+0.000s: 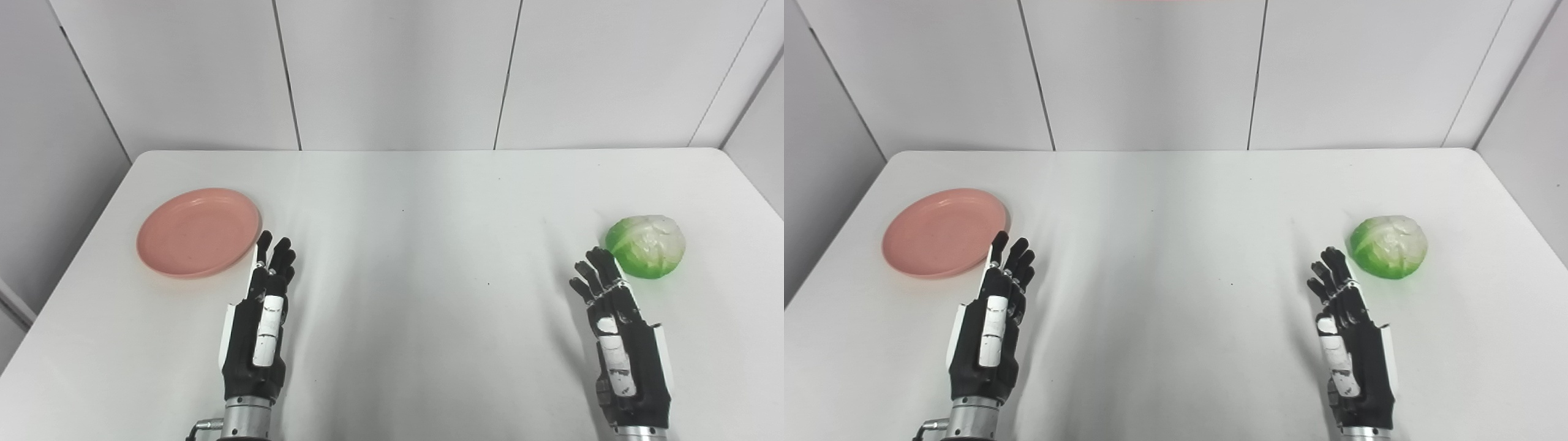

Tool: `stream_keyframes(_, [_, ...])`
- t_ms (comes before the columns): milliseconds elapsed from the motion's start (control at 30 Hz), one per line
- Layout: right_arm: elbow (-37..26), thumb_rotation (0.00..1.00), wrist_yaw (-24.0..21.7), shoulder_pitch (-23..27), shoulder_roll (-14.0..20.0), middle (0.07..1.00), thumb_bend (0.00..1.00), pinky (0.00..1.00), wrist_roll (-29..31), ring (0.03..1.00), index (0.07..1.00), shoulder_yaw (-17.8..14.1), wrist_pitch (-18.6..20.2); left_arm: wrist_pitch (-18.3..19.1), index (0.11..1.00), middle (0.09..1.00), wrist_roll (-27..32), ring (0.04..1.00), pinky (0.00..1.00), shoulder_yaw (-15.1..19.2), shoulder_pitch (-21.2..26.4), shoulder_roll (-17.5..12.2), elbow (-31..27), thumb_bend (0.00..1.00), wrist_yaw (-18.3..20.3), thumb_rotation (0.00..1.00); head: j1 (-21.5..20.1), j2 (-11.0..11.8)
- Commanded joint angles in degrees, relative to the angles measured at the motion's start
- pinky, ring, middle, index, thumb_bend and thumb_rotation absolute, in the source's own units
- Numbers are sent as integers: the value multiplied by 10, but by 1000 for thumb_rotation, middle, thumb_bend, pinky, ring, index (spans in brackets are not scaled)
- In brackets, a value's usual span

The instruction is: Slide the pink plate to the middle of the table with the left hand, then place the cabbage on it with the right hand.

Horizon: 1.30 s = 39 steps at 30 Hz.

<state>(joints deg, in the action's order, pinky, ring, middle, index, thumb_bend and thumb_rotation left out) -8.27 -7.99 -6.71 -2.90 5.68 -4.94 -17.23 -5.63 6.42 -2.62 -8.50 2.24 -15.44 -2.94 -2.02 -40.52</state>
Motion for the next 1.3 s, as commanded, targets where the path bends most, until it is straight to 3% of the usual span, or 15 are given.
stream_keyframes(0, [-23, 809, -2, -60, 16, 933, 776, 901, 1, 911, 899, 7, -9, -20, 999, 965, 0, 966, 1000, 7, -119, 3, -27, 803, 0, 839, 0, 0])
stream_keyframes(967, [-8, 789, -7, -59, 21, 931, 786, 899, 8, 907, 894, 7, -9, -25, 992, 983, 0, 978, 1000, 0, -119, 4, -19, 807, 5, 825, 6, 11])
stream_keyframes(1267, [44, 806, -17, -49, 37, 936, 775, 902, 17, 917, 903, -5, -37, -50, 992, 979, -12, 974, 1000, -12, -114, 19, 22, 785, -3, 815, 48, 63])
